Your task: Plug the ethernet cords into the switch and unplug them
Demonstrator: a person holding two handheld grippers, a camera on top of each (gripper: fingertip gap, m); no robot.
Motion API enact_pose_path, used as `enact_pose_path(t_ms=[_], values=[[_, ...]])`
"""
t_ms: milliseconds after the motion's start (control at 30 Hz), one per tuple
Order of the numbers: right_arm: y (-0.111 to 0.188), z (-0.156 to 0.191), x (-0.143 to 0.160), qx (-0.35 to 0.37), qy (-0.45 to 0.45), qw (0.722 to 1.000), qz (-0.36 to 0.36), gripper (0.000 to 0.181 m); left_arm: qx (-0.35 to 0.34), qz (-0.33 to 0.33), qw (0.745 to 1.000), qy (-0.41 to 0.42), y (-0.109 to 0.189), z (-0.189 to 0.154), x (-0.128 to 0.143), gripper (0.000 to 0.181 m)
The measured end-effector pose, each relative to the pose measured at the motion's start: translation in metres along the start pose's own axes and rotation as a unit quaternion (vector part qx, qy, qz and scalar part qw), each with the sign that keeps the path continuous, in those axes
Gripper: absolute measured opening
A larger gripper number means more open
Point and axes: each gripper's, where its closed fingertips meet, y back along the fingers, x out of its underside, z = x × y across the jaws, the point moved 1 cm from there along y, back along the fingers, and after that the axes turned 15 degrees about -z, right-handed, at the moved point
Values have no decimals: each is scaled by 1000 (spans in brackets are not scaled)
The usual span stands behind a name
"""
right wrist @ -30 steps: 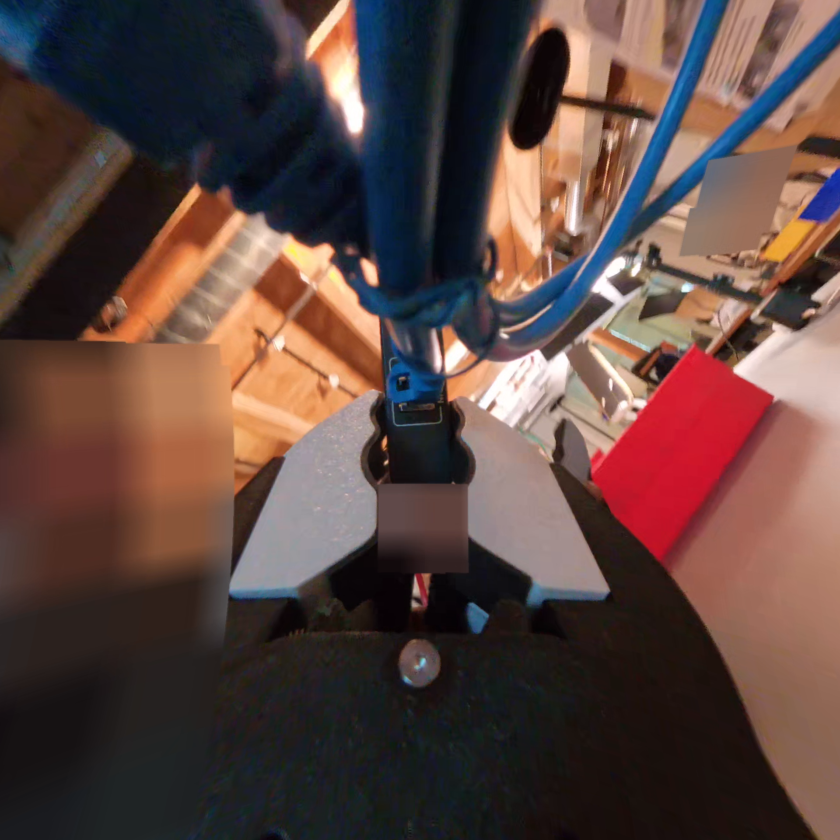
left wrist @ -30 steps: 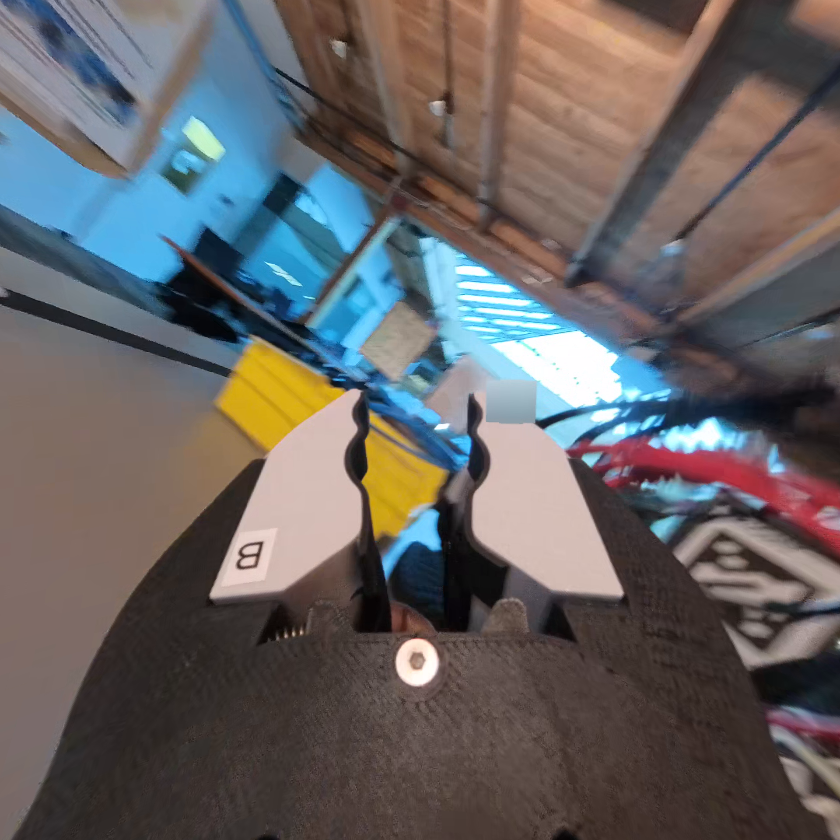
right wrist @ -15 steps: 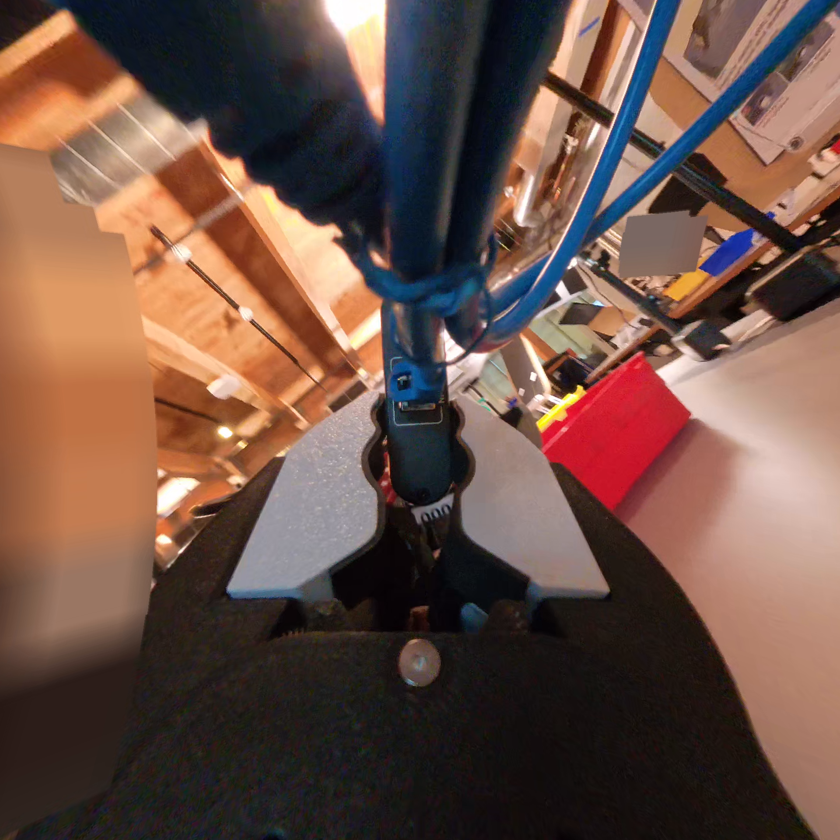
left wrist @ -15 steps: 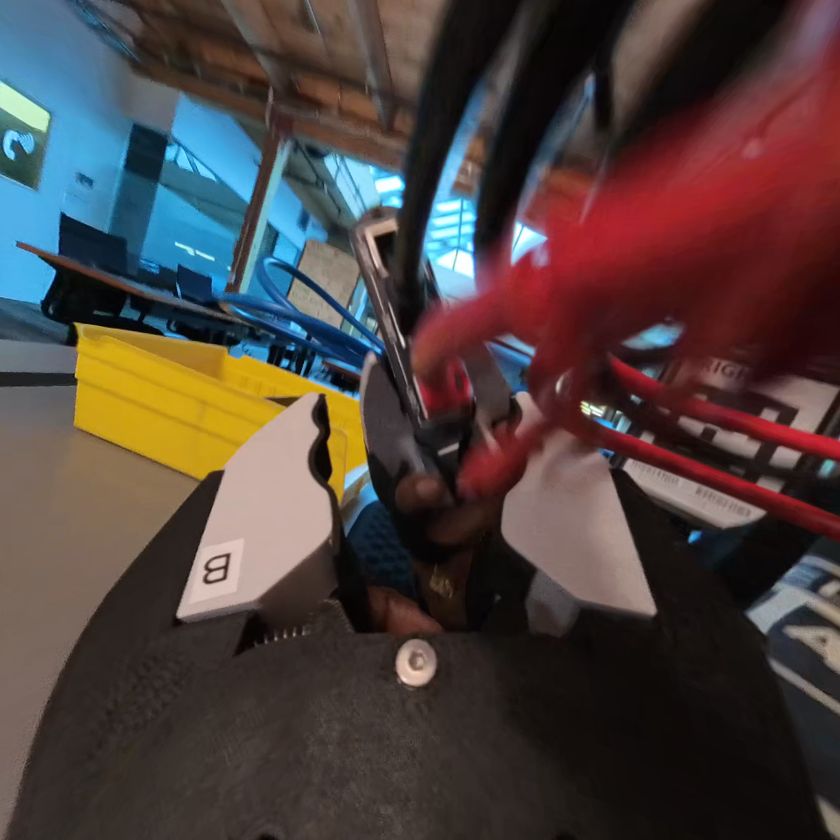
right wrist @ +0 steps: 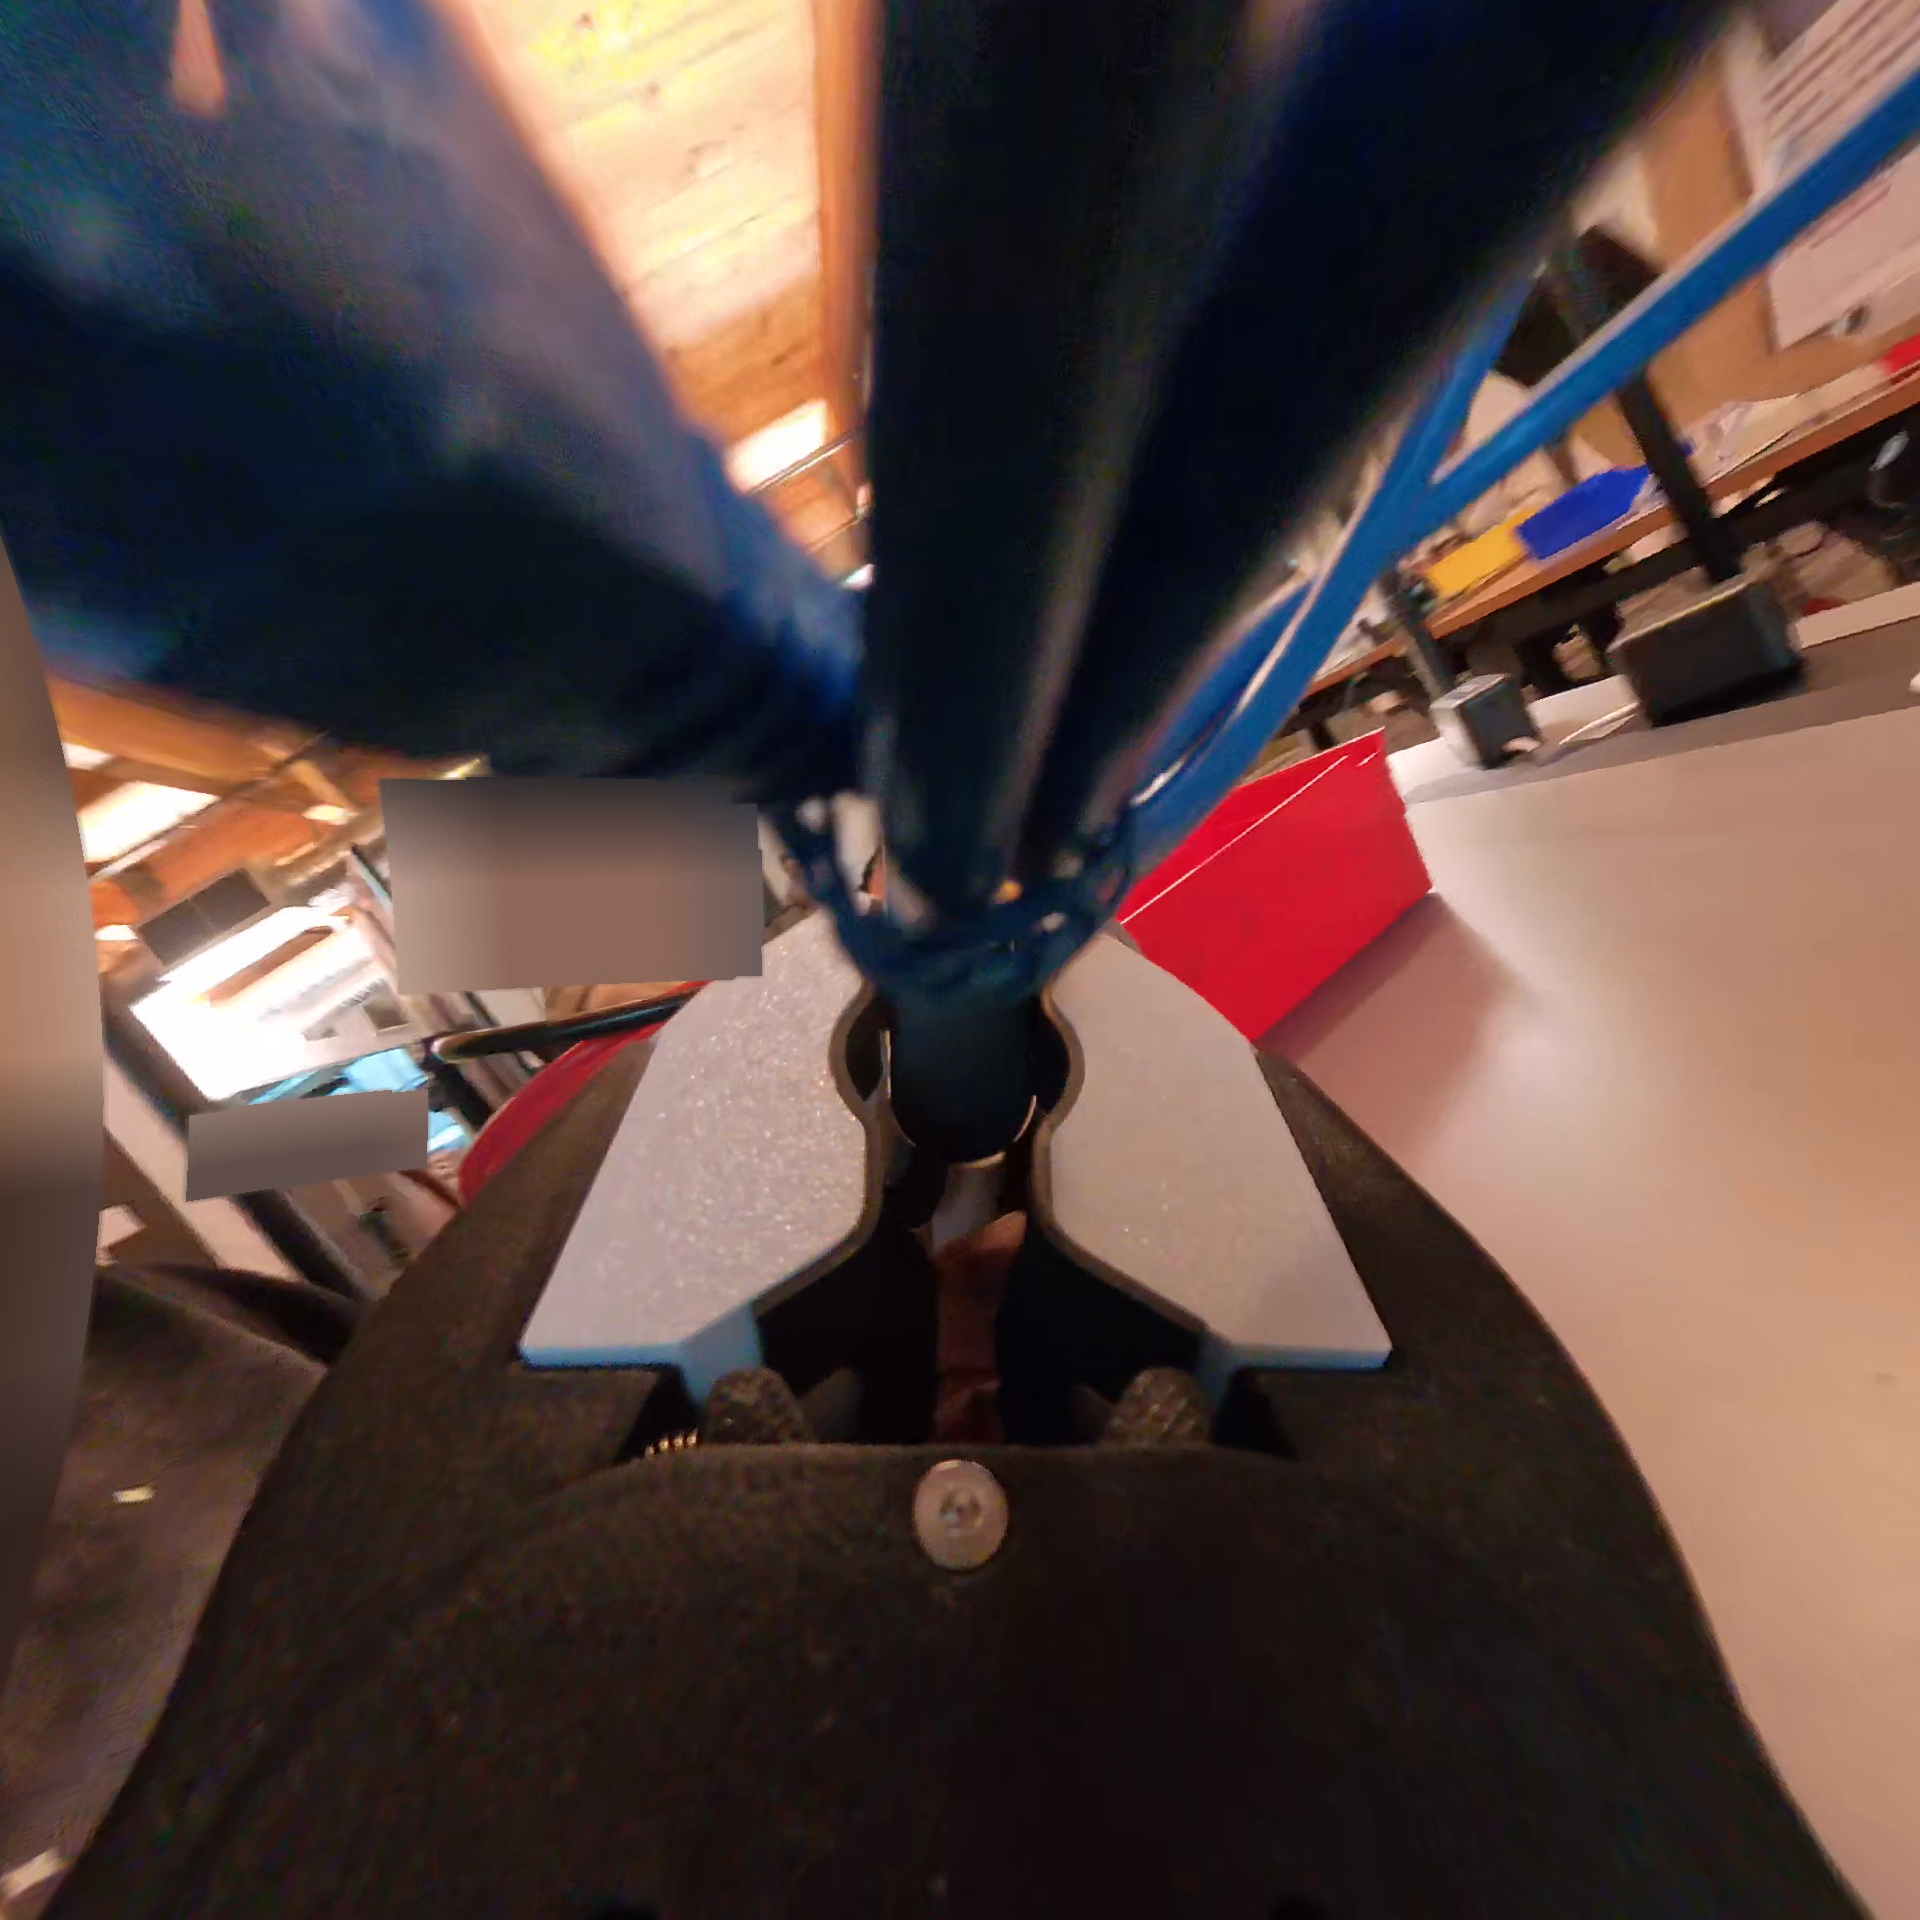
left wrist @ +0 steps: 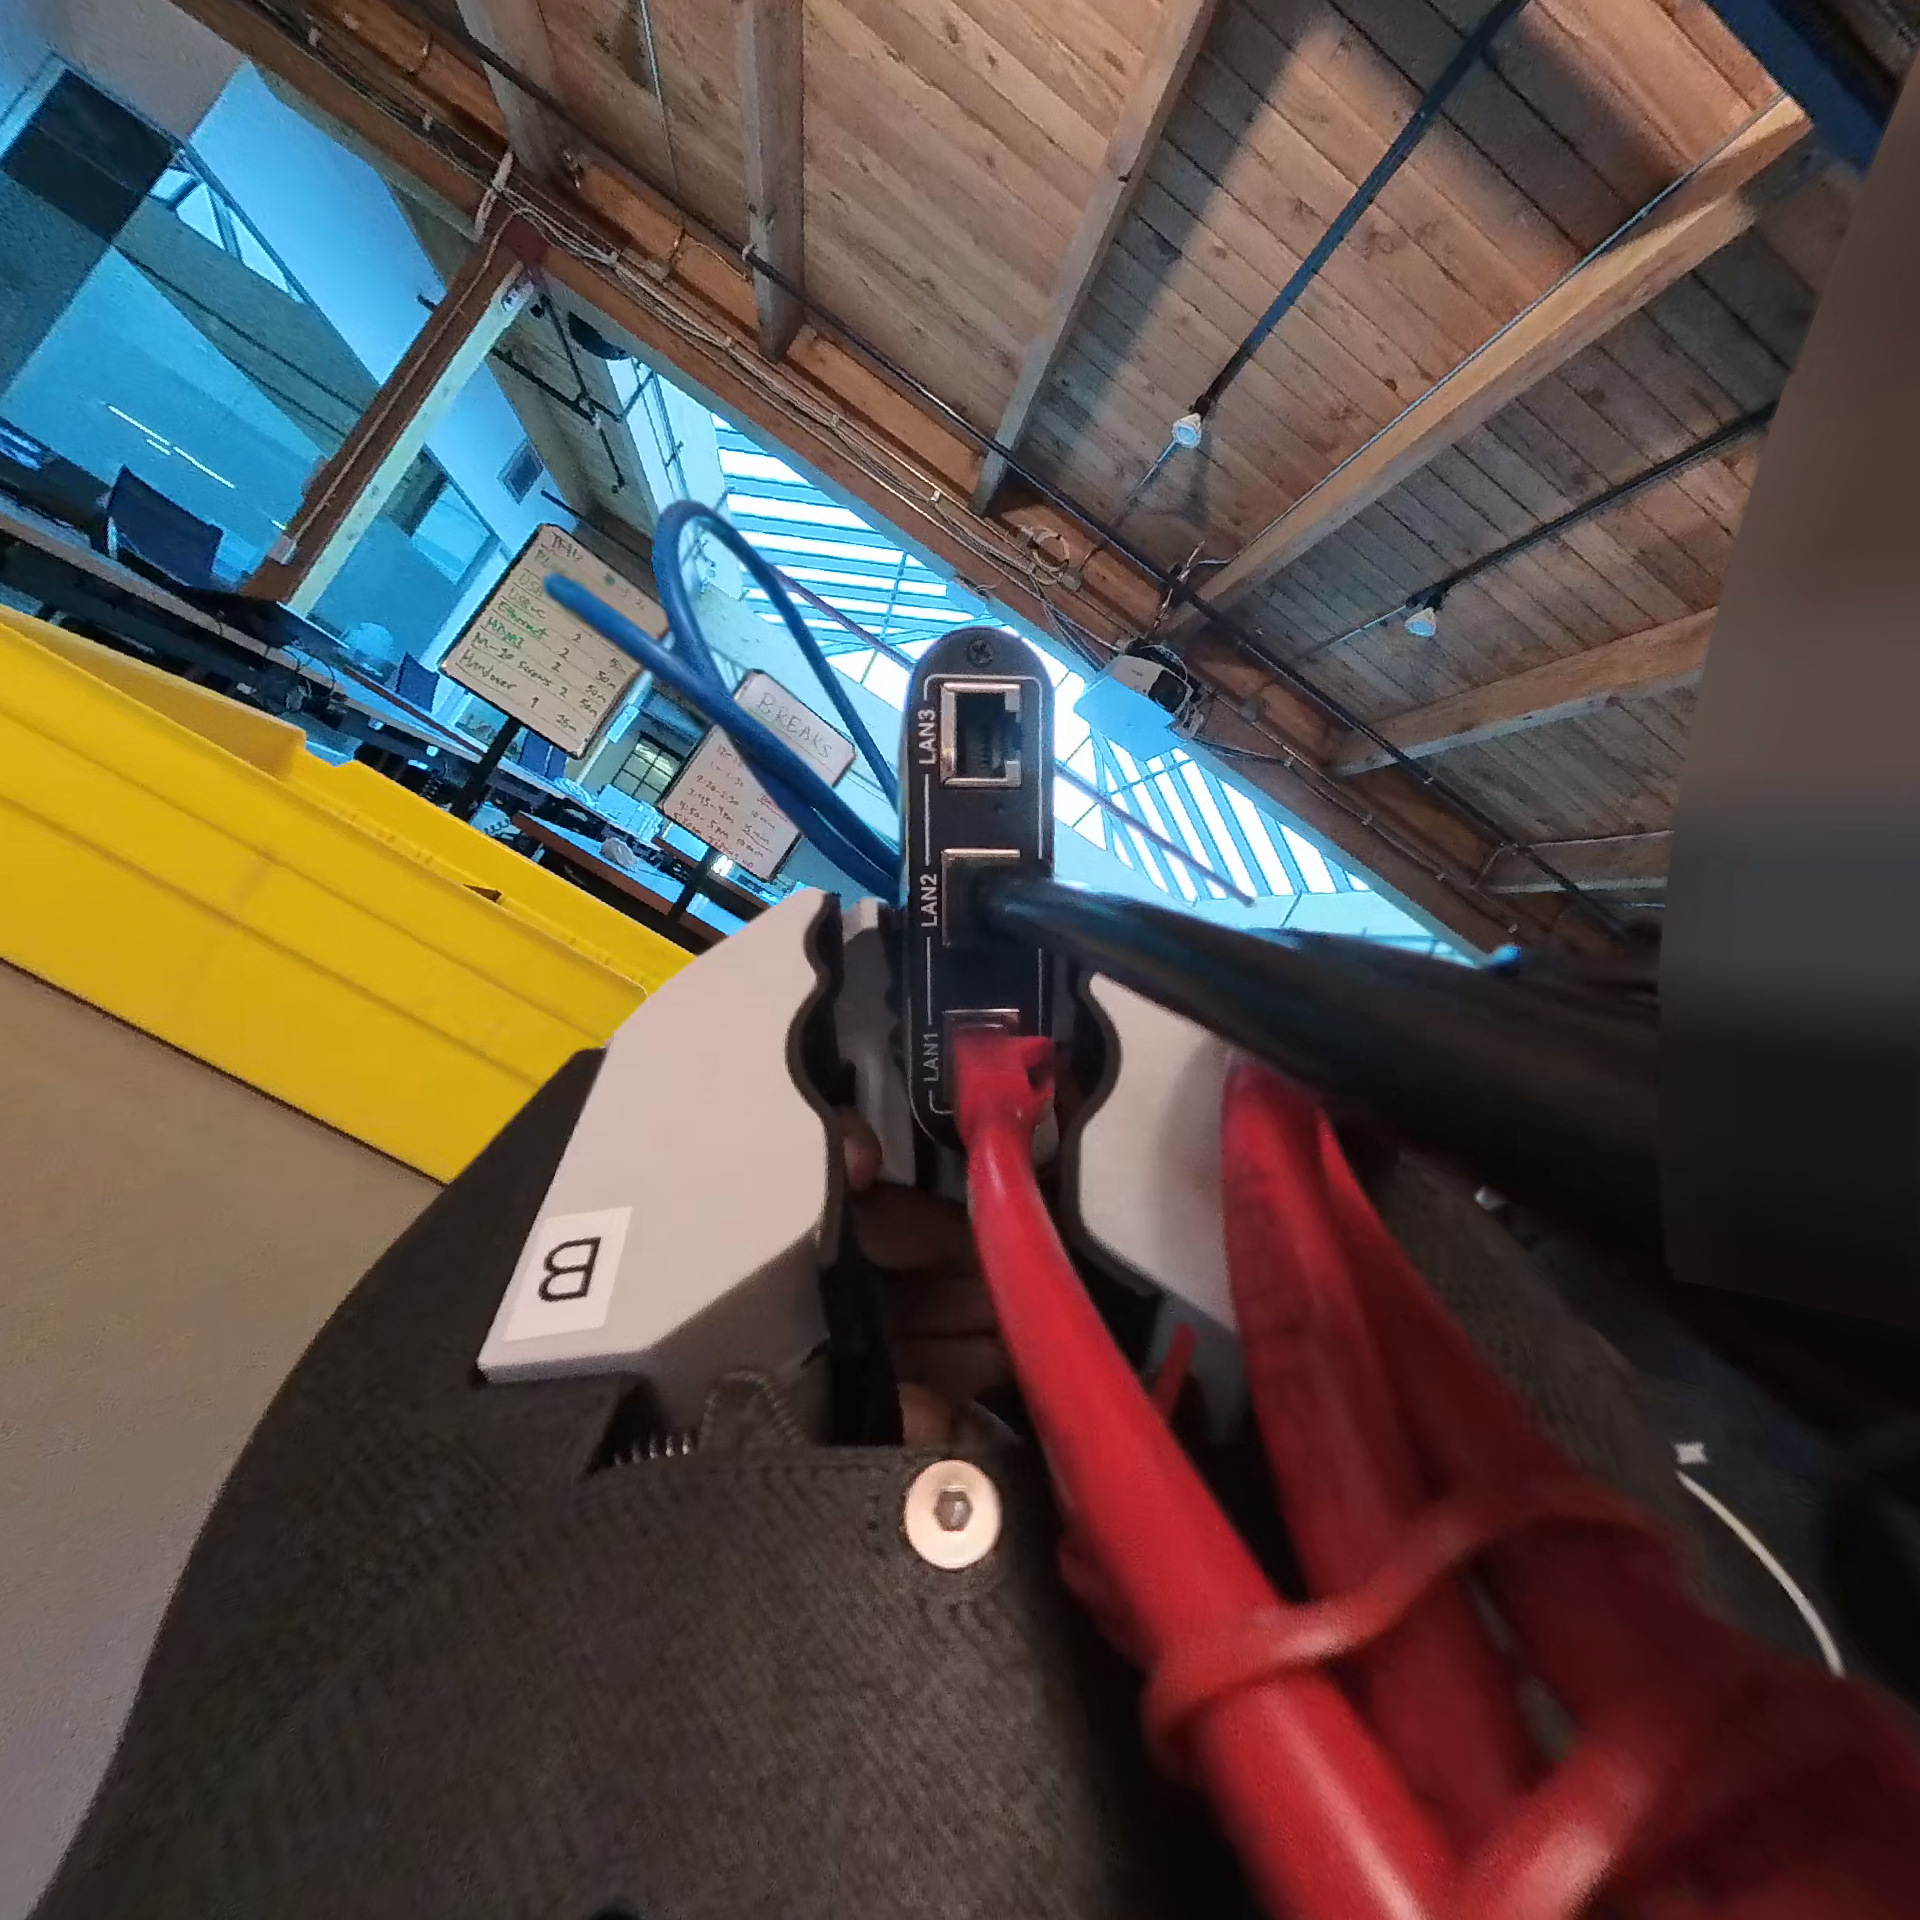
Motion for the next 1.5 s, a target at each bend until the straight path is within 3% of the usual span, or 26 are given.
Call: enact_pose_path(t_ms=[33, 167, 333, 500, 600, 733, 833, 1067, 1133, 1500], values=[[0, -1, -2, 7, 20, 1000, -5, 23, -3, -2, 1000, 5, 0, 1, -1, 41], [0, 3, -23, 21, 84, 995, -52, 28, 9, 1, 999, 37, 2, -1, 0, 24], [1, 6, -29, 3, 65, 997, -32, 70, 20, 8, 1000, 10, 2, -6, 2, 24], [-2, 9, -11, -6, 34, 999, 4, 24, 34, 58, 998, -9, 1, -11, 19, 25], [-3, 10, -11, -16, 43, 999, 15, 38, 24, 50, 998, -31, 2, -9, 14, 25], [4, 9, -20, -30, 75, 996, 30, 53, 22, 0, 1000, 4, 5, -8, -4, 27], [13, 7, -17, -35, 95, 993, 54, 36, 13, -15, 1000, 0, 7, -5, -12, 27], [18, 7, -6, -47, 97, 991, 75, 32, 29, 42, 998, -46, 6, -11, 8, 26], [18, 9, -6, -54, 116, 989, 71, 19, 28, 54, 996, -65, 6, -11, 12, 27], [21, 12, -7, -69, 258, 960, 87, 19, 30, 59, 991, -116, 5, -13, 15, 27]])
